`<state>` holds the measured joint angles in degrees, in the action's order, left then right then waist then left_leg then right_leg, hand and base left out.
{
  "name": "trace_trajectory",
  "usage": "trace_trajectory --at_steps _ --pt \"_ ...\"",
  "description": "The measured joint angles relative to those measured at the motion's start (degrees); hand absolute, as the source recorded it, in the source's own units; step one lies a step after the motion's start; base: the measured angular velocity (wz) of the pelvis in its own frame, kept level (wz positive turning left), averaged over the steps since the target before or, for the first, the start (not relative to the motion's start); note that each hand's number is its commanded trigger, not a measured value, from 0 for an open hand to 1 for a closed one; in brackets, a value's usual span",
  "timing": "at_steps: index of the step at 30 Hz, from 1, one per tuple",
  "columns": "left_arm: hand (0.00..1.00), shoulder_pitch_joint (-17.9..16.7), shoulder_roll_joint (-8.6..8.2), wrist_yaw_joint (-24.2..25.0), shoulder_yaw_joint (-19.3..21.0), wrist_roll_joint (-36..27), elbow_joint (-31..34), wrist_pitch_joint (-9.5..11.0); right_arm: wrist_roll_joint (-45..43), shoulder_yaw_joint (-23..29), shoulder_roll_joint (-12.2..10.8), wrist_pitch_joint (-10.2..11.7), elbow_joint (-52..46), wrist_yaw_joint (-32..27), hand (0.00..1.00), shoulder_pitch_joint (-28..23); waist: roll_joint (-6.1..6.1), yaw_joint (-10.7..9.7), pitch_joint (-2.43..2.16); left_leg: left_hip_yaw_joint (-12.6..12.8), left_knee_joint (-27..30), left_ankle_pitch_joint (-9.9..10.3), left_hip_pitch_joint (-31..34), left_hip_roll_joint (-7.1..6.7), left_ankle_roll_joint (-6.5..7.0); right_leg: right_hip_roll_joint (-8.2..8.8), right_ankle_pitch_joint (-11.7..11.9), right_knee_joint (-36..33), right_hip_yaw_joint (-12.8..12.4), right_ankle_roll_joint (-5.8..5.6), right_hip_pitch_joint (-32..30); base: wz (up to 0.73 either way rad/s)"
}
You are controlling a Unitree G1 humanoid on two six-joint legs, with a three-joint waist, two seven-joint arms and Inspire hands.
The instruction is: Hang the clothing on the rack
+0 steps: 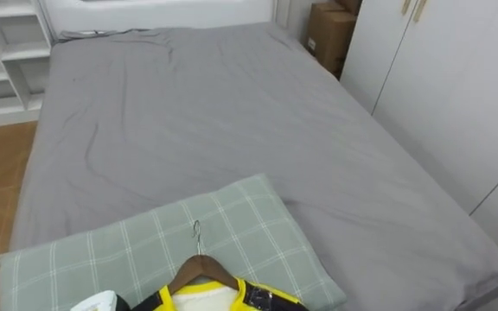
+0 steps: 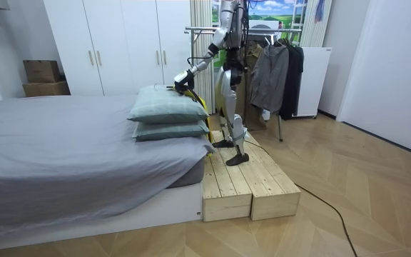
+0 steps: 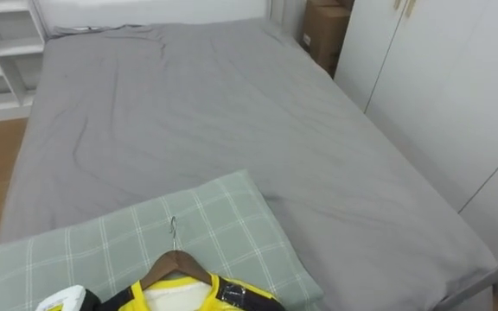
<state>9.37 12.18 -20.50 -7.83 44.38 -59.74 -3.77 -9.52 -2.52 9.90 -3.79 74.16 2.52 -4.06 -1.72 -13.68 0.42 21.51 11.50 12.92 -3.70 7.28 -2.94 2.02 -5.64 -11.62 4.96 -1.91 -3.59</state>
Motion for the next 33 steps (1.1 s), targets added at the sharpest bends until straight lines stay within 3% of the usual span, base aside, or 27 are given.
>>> trace_trajectory --at_steps 4,10,15,23,27,33 --pt "1.0 -0.17 -0.07 -0.33 -0.13 -5.64 -0.02 0.04 0.56 -0.08 0.0 0.21 -0.54 -0.02 0.0 0.34 0.07 0.04 -0.11 -0.09 0.11 0.0 -1.02 0.01 0.0 -0.04 0.0 0.01 -0.05 0.0 1.08 0.0" --pt "1.0 -0.18 -0.14 -1.61 0.38 -7.91 1.55 1.31 0.66 -0.04 0.3 0.59 -0.51 -1.33 0.0 0.95 0.99 0.81 -0.41 -0.39 0.27 0.01 -0.67 0.18 -0.02 -0.18 0.16 0.01 0.05 0.27 0.76 -0.01" --pt "1.0 -0.21 -0.18 -4.02 0.32 -11.42 3.07 2.61 3.31 -0.02 0.96 0.69 -0.42 -1.77 0.0 1.31 1.58 1.24 -0.34 -1.87 0.34 -0.3 0.2 0.23 -0.36 -0.15 0.28 0.03 1.27 0.59 0.6 0.11" --pt "1.0 -1.75 -0.17 -6.26 0.3 -16.7 11.51 3.0 7.64 0.98 0.94 2.29 -0.32 -2.57 0.0 1.53 1.25 1.55 -0.33 -3.03 0.24 -0.66 0.04 0.09 -0.44 -0.03 0.15 1.07 2.43 0.93 1.8 0.08" --pt "1.0 -1.92 -0.16 -6.76 0.29 -17.25 12.95 3.13 10.29 0.97 0.94 3.43 -0.3 -2.68 0.0 1.93 1.12 1.67 -0.24 -3.77 0.33 -0.66 0.16 0.08 -0.43 -0.1 0.16 1.94 2.6 0.92 2.39 0.04" --pt "1.0 -2.75 -0.02 -8.04 0.03 -17.41 20.0 3.16 14.01 0.96 0.94 4.54 0.12 -2.22 0.0 2.88 1.25 1.82 -0.1 -4.68 0.35 -0.67 0.55 0.07 -0.44 -0.07 0.04 2.29 3.1 0.82 2.57 0.07"
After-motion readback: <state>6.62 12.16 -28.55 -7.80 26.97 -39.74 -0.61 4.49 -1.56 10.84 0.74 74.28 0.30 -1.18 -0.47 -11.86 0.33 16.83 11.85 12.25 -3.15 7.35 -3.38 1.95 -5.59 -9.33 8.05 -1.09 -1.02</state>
